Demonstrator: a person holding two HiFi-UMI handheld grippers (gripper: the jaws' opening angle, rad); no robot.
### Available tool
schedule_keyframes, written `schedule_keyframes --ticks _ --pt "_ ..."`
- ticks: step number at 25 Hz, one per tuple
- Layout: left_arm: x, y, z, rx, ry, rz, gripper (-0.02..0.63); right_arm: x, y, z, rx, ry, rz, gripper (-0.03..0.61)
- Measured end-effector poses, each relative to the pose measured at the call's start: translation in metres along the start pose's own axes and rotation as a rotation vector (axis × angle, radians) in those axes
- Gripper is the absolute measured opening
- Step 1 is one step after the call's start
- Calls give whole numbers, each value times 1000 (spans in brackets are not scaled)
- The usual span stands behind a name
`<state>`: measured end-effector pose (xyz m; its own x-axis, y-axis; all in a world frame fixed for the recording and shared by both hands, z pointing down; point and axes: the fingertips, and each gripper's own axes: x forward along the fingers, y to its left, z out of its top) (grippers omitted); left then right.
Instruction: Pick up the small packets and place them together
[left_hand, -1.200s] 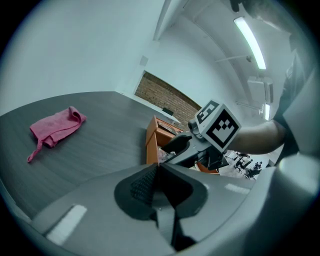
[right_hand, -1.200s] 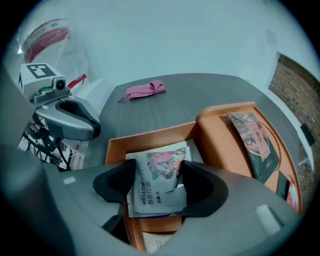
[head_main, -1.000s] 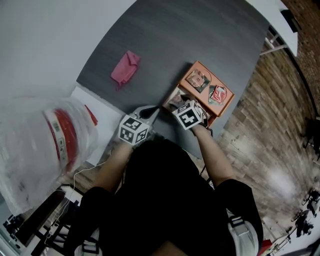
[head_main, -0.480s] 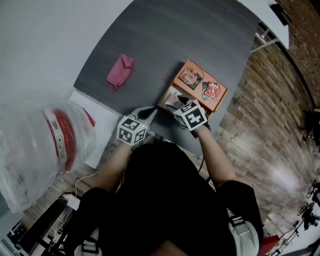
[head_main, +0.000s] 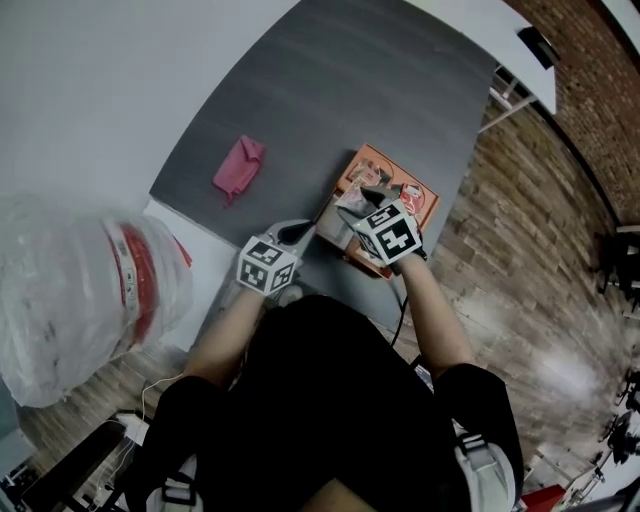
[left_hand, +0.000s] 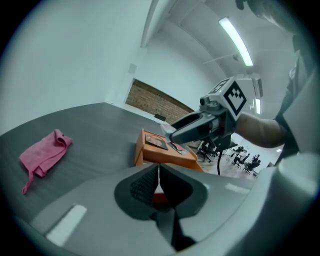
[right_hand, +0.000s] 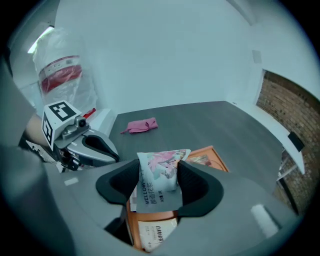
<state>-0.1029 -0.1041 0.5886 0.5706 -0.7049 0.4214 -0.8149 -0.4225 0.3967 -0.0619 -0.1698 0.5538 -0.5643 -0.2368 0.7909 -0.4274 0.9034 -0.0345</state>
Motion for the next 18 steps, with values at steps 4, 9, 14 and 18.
schedule_keyframes --ticks 4,9,14,18 --pt "3 3 14 14 -21 8 6 6 -32 -2 -29 33 -64 249" --pt "1 10 18 1 -28 38 6 30 -69 -11 -60 102 -89 252" --pt "-3 16 14 -18 -24 64 6 46 -91 -12 -66 134 -97 262" --pt "-3 19 8 -40 -13 80 6 55 -95 -15 -64 148 -74 272"
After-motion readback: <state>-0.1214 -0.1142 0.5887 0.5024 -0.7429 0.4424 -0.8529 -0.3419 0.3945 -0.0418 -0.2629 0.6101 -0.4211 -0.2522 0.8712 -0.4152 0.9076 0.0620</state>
